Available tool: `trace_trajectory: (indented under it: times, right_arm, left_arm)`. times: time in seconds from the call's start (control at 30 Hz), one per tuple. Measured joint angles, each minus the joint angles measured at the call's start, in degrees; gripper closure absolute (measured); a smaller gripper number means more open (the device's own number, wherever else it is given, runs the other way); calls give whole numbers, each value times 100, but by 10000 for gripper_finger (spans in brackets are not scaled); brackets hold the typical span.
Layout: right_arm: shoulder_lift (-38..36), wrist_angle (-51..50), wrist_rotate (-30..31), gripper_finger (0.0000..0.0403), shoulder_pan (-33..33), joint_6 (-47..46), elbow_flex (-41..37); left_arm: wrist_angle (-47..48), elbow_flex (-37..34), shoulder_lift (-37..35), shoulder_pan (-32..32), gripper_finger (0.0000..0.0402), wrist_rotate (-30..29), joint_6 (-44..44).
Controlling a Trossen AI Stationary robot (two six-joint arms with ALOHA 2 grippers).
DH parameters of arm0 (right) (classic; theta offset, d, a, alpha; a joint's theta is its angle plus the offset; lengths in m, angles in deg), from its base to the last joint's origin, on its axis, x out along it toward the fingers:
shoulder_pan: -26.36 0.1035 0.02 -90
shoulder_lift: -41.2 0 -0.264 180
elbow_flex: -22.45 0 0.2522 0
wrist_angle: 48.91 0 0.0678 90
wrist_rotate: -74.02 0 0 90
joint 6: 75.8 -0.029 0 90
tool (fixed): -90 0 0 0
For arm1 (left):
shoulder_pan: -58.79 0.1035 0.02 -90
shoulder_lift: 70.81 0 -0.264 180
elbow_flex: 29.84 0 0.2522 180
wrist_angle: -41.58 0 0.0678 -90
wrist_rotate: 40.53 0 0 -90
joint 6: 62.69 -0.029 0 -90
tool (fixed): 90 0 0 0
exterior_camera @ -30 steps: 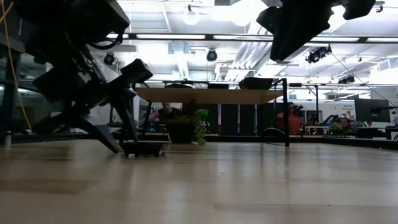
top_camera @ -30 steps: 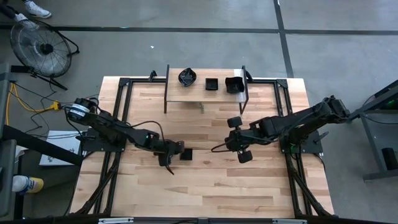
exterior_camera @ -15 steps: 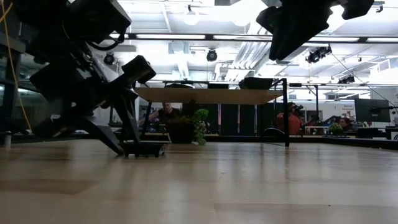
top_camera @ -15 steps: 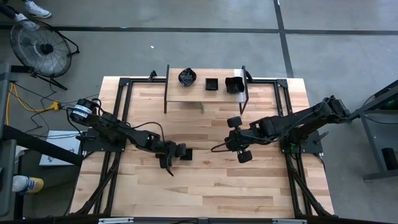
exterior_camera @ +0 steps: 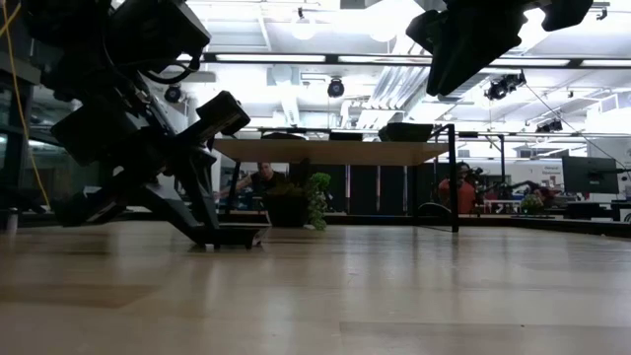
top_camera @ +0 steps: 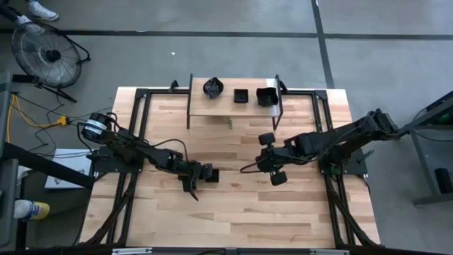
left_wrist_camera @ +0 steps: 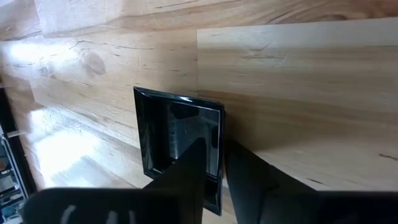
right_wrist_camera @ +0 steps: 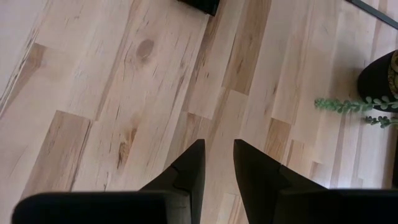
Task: Pick & Place Mini shaped plates
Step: Stack the square plate on top of the other square plate on the shelf
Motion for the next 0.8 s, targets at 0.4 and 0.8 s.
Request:
trace_trajectory:
  times: [0.4, 0.8]
  right_arm:
    - [2, 0, 0, 324, 0, 0, 0]
    - [2, 2, 0, 324, 0, 15, 0]
  left_arm:
    - [-2, -2, 0, -2, 360, -96, 0]
    - [-4, -4, 0, 0, 388, -125, 0]
